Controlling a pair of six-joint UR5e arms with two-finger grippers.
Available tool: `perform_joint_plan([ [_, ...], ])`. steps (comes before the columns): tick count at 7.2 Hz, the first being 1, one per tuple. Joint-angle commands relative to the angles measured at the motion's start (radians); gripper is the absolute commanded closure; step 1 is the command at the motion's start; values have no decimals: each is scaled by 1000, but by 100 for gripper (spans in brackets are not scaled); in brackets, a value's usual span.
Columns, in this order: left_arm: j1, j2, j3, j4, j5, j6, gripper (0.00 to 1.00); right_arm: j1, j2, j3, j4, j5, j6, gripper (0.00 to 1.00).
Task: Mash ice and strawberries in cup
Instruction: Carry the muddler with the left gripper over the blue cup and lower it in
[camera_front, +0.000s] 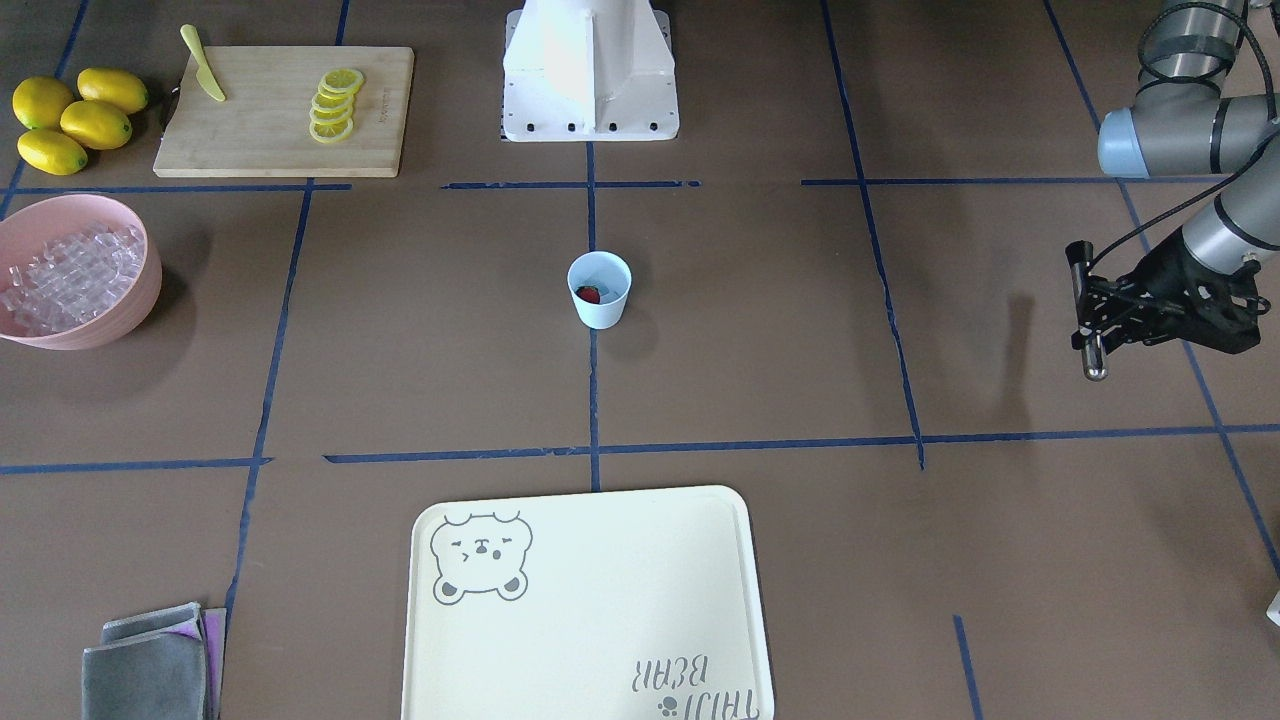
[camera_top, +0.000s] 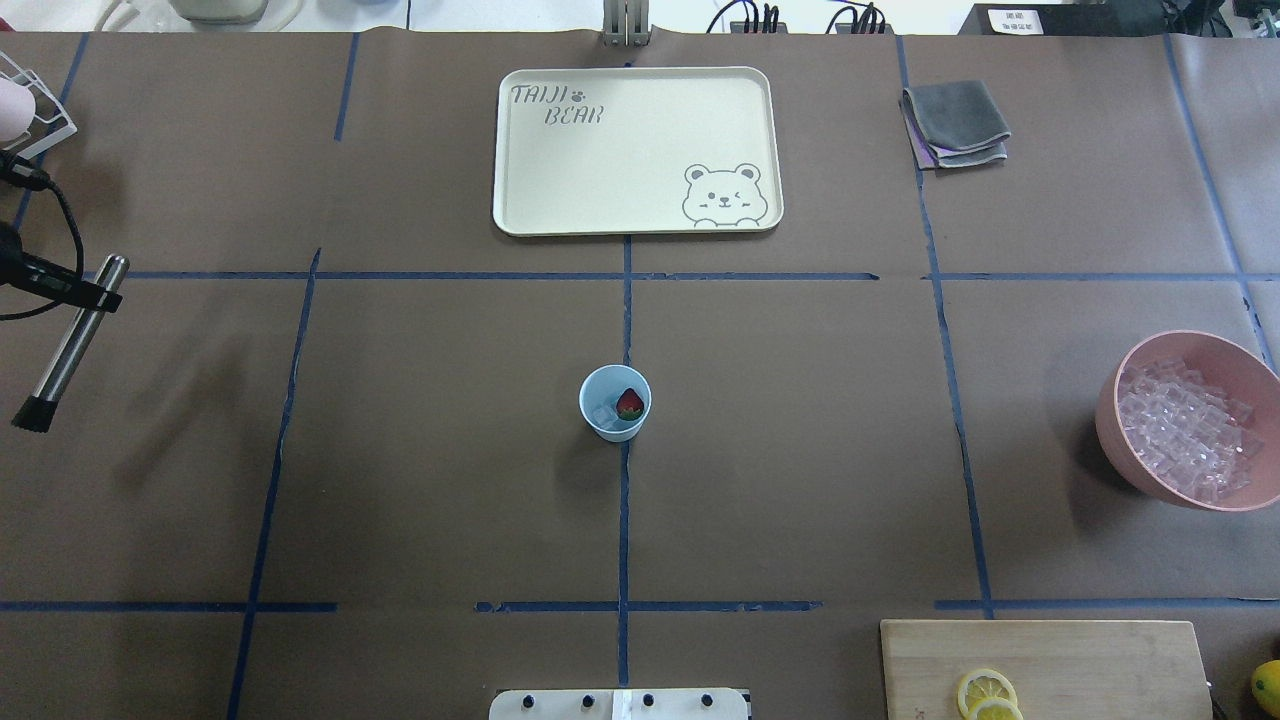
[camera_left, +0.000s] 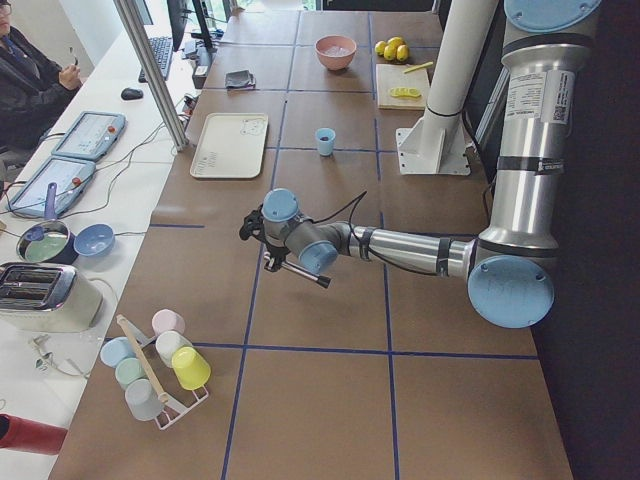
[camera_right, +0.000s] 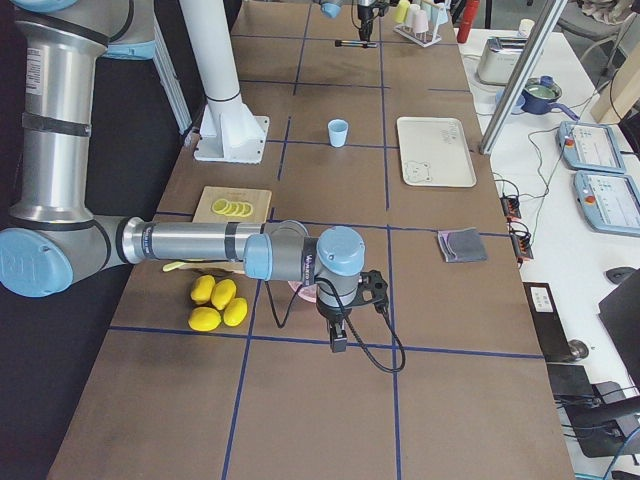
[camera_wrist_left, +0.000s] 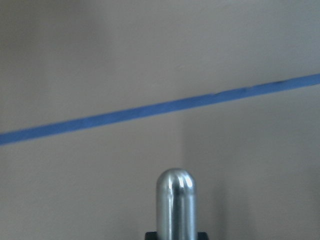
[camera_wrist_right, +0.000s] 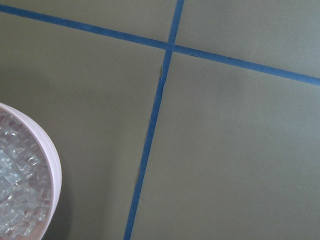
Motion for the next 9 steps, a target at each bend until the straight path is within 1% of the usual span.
perform_joint_plan([
  [1, 4, -94, -57, -168, 0, 57, 100, 0, -2, -2, 0, 1, 0, 1],
  [2, 13, -166, -42, -261, 2, -41, 95, 0, -2, -2, -2, 1, 0, 1],
  [3, 54, -199, -24, -378, 6, -45, 100, 0, -2, -2, -2, 1, 2, 1],
  [4, 107, -266, 1, -503, 26, -51, 100, 0, -2, -2, 0, 1, 2, 1],
  [5, 117, -312, 4, -550, 26, -48, 100, 0, -2, -2, 0, 1, 2, 1],
  [6, 141, -359, 40, -690, 58, -36, 100, 0, -2, 0, 0, 3, 2, 1],
  [7, 201, -380, 91, -868, 134, -39, 100, 0, -1, 0, 0, 1, 2, 1],
  [9, 380, -407, 140, -1137, 366, -36, 100, 0, 1, 0, 0, 1, 2, 1],
])
